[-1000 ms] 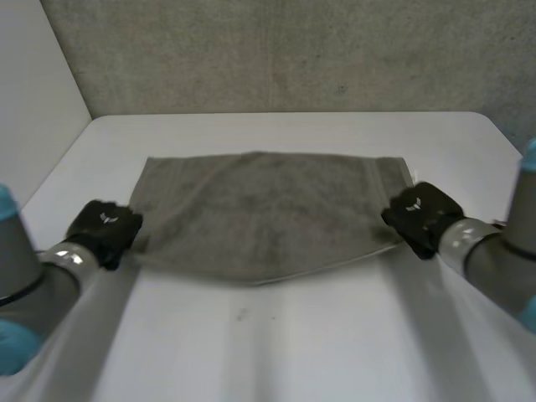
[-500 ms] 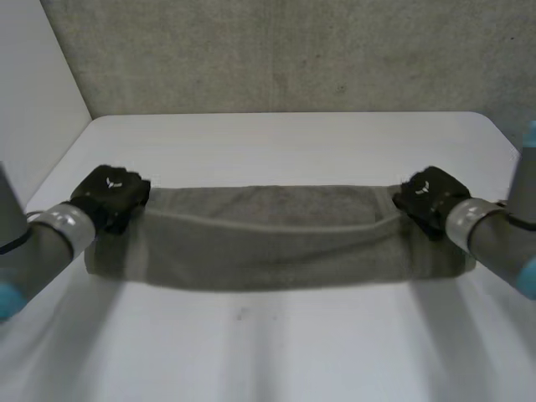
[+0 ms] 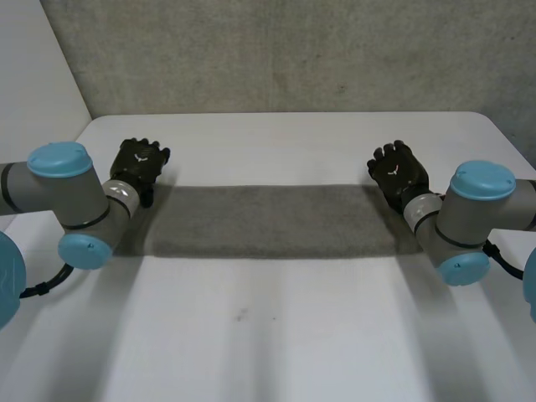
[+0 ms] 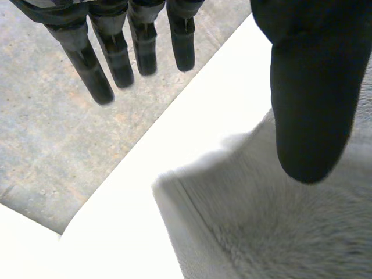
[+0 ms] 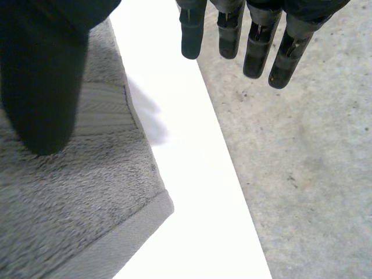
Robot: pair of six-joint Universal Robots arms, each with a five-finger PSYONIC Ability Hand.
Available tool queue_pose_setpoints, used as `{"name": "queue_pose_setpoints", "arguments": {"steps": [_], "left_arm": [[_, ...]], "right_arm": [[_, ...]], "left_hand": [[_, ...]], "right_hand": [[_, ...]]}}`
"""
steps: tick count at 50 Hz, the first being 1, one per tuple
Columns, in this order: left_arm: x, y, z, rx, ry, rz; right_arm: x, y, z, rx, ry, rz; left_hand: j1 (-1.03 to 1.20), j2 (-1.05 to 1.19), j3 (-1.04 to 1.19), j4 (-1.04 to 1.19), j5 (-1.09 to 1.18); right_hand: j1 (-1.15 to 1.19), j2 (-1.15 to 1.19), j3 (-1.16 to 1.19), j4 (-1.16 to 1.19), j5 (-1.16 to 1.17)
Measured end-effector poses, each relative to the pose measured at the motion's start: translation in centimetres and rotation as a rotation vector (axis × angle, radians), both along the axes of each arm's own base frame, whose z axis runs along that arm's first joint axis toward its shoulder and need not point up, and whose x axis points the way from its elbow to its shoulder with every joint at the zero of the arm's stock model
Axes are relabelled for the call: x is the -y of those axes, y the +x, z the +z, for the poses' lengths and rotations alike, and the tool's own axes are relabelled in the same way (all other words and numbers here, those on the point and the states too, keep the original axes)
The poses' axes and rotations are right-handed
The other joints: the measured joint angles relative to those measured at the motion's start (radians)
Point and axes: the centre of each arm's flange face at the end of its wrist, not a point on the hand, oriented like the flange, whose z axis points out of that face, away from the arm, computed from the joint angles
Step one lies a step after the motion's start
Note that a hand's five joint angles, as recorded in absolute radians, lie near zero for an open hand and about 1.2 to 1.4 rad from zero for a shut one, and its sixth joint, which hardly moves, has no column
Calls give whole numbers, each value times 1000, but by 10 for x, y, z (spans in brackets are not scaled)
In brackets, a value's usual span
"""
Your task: Fold the towel.
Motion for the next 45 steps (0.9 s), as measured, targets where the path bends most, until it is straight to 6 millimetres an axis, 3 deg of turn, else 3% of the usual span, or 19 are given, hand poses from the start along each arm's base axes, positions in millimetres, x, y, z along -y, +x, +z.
{"name": "queue_pose_setpoints", "arguments": {"steps": [4,7,8,10,11,15,18,23,28,30,38,45], "left_arm": [[-6,-4,4,-1,2,-7],[-6,-4,4,-1,2,-7],[-18,-5,20,-15,1,-5],[-23,-4,26,-23,3,-2],[-32,-2,36,-42,8,1],[-57,4,55,-94,27,6],[-79,7,66,-143,41,5],[-107,8,72,-213,59,-5],[-122,8,67,-262,60,-12],[-124,9,65,-275,53,-13],[-119,16,60,-289,34,11],[-114,22,60,-288,34,30]], "right_arm": [[0,-2,15,36,-9,-7],[0,-2,15,36,-9,-7],[-6,-6,52,151,-11,-18],[-10,-8,63,187,-6,-20],[-16,-10,76,236,6,-21],[-36,-17,100,318,75,-35],[-52,-28,105,335,174,-73],[-74,-47,94,303,385,-161],[-85,-57,74,266,520,-217],[-84,-61,63,257,543,-236],[-66,-75,28,261,496,-271],[-58,-82,16,253,472,-282]], "left_hand": [[-104,-99,-108,-107,-98],[-104,-99,-108,-107,-98],[-142,-143,-152,-150,-127],[-151,-151,-163,-159,-132],[-156,-154,-165,-160,-132],[-156,-158,-169,-165,-135],[-158,-159,-169,-165,-135],[-161,-159,-169,-166,-135],[-161,-160,-169,-166,-135],[-161,-160,-169,-166,-135],[-161,-161,-169,-166,-135],[-161,-161,-169,-166,-135]], "right_hand": [[-6,-19,-29,-15,-25],[-6,-19,-29,-15,-25],[-6,-19,-29,-15,-27],[-6,-19,-29,-15,-27],[-6,-19,-29,-15,-28],[-6,-19,-29,-15,-28],[-6,-19,-29,-15,-29],[-6,-17,-26,-15,-28],[149,170,174,171,147],[276,331,331,323,288],[342,406,413,408,369],[467,554,554,549,503]]}}
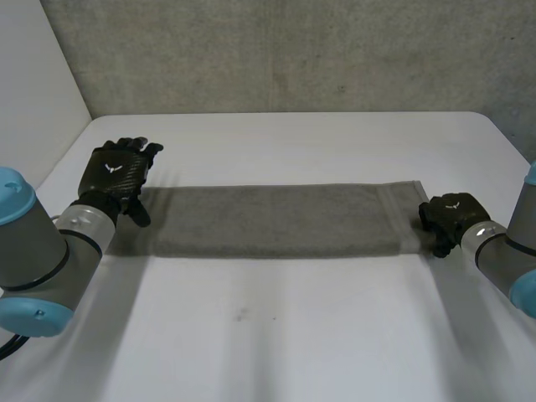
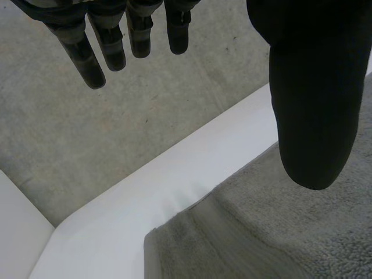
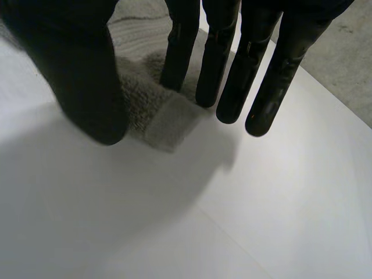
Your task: Fold the towel.
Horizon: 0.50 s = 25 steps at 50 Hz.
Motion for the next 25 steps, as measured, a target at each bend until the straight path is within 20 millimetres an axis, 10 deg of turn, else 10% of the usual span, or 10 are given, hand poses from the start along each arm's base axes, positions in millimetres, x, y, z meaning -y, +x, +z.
{"name": "queue_pose_setpoints", "arguments": {"steps": [5,25], "left_arm": [[0,1,-1,1,4,1],[-5,-3,-4,2,13,-10]], "right_arm": [[6,-6,-4,-29,-21,-4],[56,-91,42,-422,-239,-316]], "left_hand": [[0,0,0,0,0],[0,0,0,0,0]], "right_hand": [[248,376,378,387,376],[265,376,380,393,389]]}}
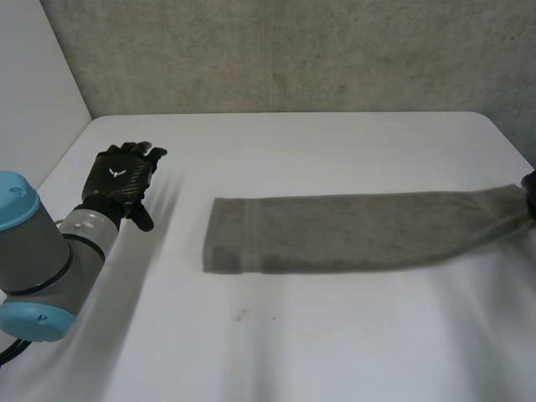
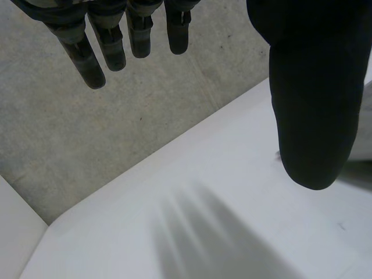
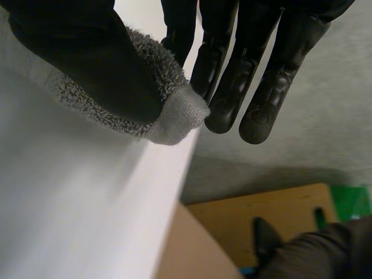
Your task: Fold the towel.
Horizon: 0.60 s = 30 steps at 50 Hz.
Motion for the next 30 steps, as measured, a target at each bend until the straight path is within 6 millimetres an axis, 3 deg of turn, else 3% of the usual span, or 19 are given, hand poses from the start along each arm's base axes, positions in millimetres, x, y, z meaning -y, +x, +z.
{"name": "queue_pose_setpoints", "arguments": {"steps": [3,5,9,13,14,15,16,17,18,21,25,26,29,30], "left_arm": [[0,0,0,0,0,0],[-1,-1,0,0,0,-1],[-1,-1,0,0,2,-1],[-2,-1,-1,0,3,-2],[-2,-1,-1,0,4,-2],[-2,-1,-1,0,4,-2],[-2,-1,-1,1,5,-2],[-2,-1,-1,1,5,-2],[-3,-1,-2,1,7,-2],[-3,-1,-2,2,8,-3],[-4,-1,-3,2,9,-5],[-4,-2,-3,3,10,-7],[-5,-2,-4,3,11,-8],[-6,-3,-5,4,14,-12]], "right_arm": [[0,5,11,-4,-43,11],[-3,20,25,19,-93,55],[-26,88,55,131,-199,287],[-54,146,62,188,-222,513],[-70,176,60,203,-222,634],[-70,176,60,203,-222,634],[-94,213,54,212,-214,788],[-94,213,54,212,-214,788],[-116,242,46,213,-201,910],[-146,273,29,203,-170,1050],[-177,300,0,175,-116,1177],[-189,308,-15,155,-85,1216],[-195,311,-25,140,-67,1234],[-204,315,-41,113,-37,1256]], "left_hand": [[0,0,0,0,0],[0,0,0,0,0],[0,0,0,0,0],[0,0,0,0,0],[0,0,0,0,0],[0,0,0,0,0],[0,0,0,0,0],[0,0,0,0,0],[0,0,0,0,0],[0,0,0,0,0],[0,0,0,0,0],[0,0,0,0,0],[0,0,0,0,0],[0,0,0,0,0]], "right_hand": [[0,0,0,0,0],[0,0,0,0,2],[0,0,10,3,2],[0,0,11,3,2],[0,1,11,3,2],[0,1,11,3,2],[0,1,11,4,2],[0,1,11,4,2],[0,1,11,4,2],[2,1,11,4,3],[2,1,11,4,5],[2,1,11,4,5],[2,1,11,4,5],[2,1,11,4,5]]}}
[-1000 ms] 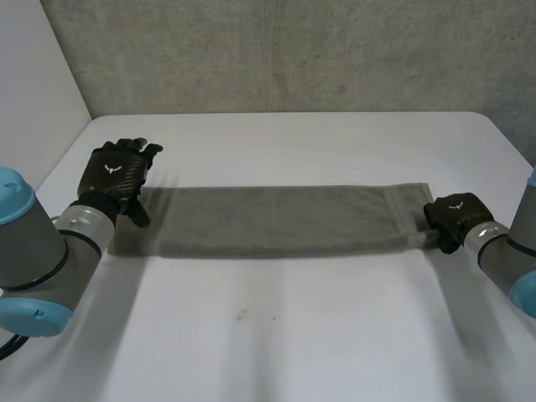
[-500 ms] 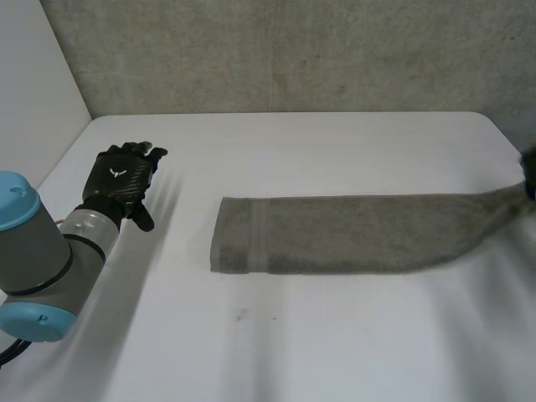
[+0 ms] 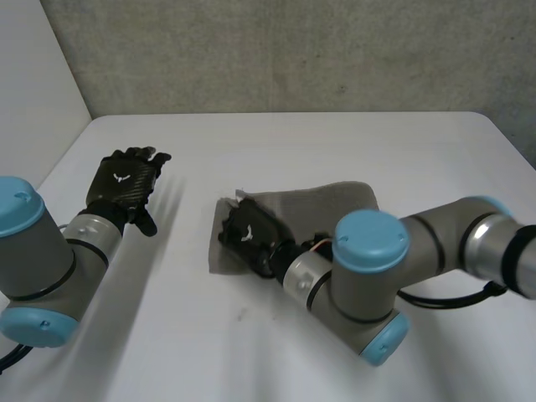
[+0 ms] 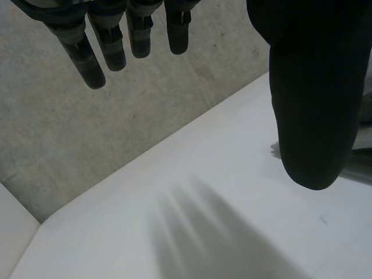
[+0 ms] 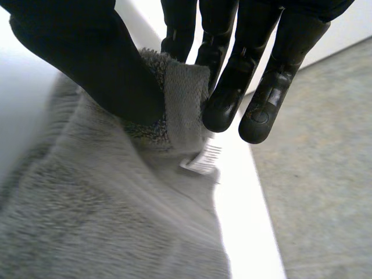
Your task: Fold the towel.
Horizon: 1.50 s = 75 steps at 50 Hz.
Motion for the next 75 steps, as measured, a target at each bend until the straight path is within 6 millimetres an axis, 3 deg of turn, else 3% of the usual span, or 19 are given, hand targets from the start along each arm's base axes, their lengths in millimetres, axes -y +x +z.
{"name": "queue_pose_setpoints", "arguments": {"steps": [3,5,6,8,11,15,20,27,35,37,40,44,48,56,60,65,69,70,75], "left_arm": [[-1,-1,-1,1,3,-3],[-2,-2,-3,2,5,-7],[-2,-2,-3,2,6,-9],[-4,-5,-5,2,8,-16],[-7,-9,-5,2,6,-32],[-16,-22,-2,-3,-7,-74],[-32,-44,5,-15,-34,-149],[-62,-88,15,-43,-70,-294],[-72,-124,-9,-49,-26,-379],[-70,-126,-14,-46,-16,-379],[-62,-126,-33,-28,19,-357],[-53,-118,-46,-8,47,-305],[-47,-108,-52,10,66,-251],[-46,-91,-43,23,87,-177],[-52,-85,-22,4,64,-172],[-57,-75,1,-18,28,-156],[-54,-57,15,-36,8,-109],[-54,-57,15,-36,8,-109],[-45,-28,18,-65,26,-19]], "right_arm": [[-3,1,-6,-15,2,0],[-1,0,-2,-6,1,-15],[0,0,1,0,2,-22],[2,-2,13,31,12,-54],[8,-10,37,105,55,-114],[23,-34,70,246,170,-224],[37,-66,84,344,306,-332],[54,-118,65,334,482,-520],[66,-154,33,268,561,-656],[68,-158,28,260,566,-669],[78,-170,14,243,581,-713],[85,-177,2,229,588,-742],[89,-179,-1,214,574,-745],[96,-168,32,196,400,-703],[85,-131,64,201,275,-586],[57,-80,81,192,192,-417],[24,-36,75,146,143,-258],[24,-36,75,146,143,-258],[-18,2,31,43,161,-86]], "left_hand": [[0,0,0,0,0],[0,0,0,0,0],[0,0,0,0,0],[0,0,0,0,0],[0,0,0,0,0],[0,0,0,0,0],[0,0,0,0,0],[0,0,0,0,0],[0,0,0,0,0],[0,0,0,0,0],[0,3,2,2,0],[1,6,2,2,0],[3,6,2,2,-3],[2,6,2,2,-3],[0,6,2,2,-3],[0,4,0,0,-3],[0,4,0,0,-3],[0,4,0,0,-3],[0,4,0,0,-3]], "right_hand": [[-3,0,0,0,2],[-278,-289,-288,-267,-252],[-278,-289,-288,-267,-252],[-655,-737,-708,-708,-677],[-741,-947,-962,-957,-909],[-741,-951,-975,-962,-925],[-741,-951,-975,-962,-925],[-741,-951,-975,-962,-925],[-733,-914,-926,-931,-886],[-664,-831,-856,-861,-823],[-308,-420,-454,-461,-444],[-87,-78,-100,-103,-107],[-58,0,-10,-7,-24],[-35,0,-5,-5,-9],[-35,0,-5,-4,-1],[-35,0,-5,-4,0],[-35,0,-5,-4,3],[-35,0,-5,-4,3],[-35,0,-5,-4,4]]}}
